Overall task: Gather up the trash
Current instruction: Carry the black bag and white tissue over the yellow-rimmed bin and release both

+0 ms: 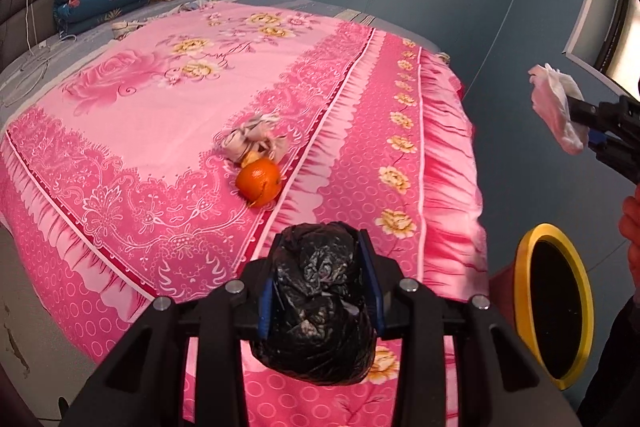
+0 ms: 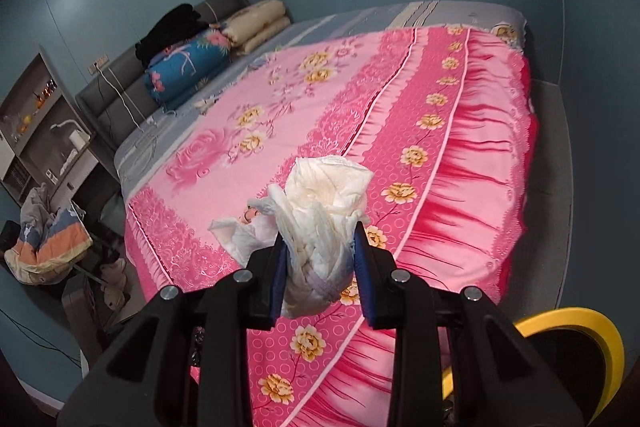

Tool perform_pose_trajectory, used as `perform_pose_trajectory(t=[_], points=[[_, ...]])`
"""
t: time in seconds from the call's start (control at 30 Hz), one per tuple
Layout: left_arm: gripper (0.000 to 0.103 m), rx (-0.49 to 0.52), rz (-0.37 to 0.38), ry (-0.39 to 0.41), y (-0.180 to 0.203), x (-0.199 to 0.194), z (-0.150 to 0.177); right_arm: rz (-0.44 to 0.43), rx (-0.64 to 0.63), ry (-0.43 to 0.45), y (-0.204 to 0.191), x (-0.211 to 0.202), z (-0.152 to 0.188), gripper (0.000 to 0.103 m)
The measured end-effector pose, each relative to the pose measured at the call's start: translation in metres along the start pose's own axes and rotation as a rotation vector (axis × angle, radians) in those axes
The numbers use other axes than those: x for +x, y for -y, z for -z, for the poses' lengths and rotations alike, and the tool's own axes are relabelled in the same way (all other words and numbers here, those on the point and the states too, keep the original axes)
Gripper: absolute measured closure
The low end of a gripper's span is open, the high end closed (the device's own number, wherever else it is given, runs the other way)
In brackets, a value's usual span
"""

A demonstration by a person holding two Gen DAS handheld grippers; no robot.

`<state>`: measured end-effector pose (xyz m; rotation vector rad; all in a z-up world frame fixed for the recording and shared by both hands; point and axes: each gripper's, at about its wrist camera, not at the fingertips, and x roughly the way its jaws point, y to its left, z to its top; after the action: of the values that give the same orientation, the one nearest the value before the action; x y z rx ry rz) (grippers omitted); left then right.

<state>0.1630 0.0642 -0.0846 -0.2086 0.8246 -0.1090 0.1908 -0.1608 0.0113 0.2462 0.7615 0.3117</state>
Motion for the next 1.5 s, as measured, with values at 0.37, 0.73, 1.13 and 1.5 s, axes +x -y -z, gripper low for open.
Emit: perform_pose_trajectory(t=[0.37, 0.73, 1.13, 1.5], points=[[0.07, 0.086, 0.077, 0.067, 0.07, -0.033, -0.012, 0.043, 0.017, 0.161, 0.029, -0.099, 0.015, 0.074], [0.07, 0.181, 0.19, 0.097, 0.15, -0.048, -0.013, 0.13, 0.035, 0.312, 0.055, -0.178, 0.034, 0.074], [0.07, 0.287, 0.273, 0.059, 0.215, -0.046, 0.006, 0.232, 0.085, 0.429, 0.083, -0.236, 0.048, 0.073], [0.069, 0.363, 0.348, 0.006, 0.261, -0.033, 0.023, 0.291, 0.118, 0.476, 0.107, -0.253, 0.05, 0.07]])
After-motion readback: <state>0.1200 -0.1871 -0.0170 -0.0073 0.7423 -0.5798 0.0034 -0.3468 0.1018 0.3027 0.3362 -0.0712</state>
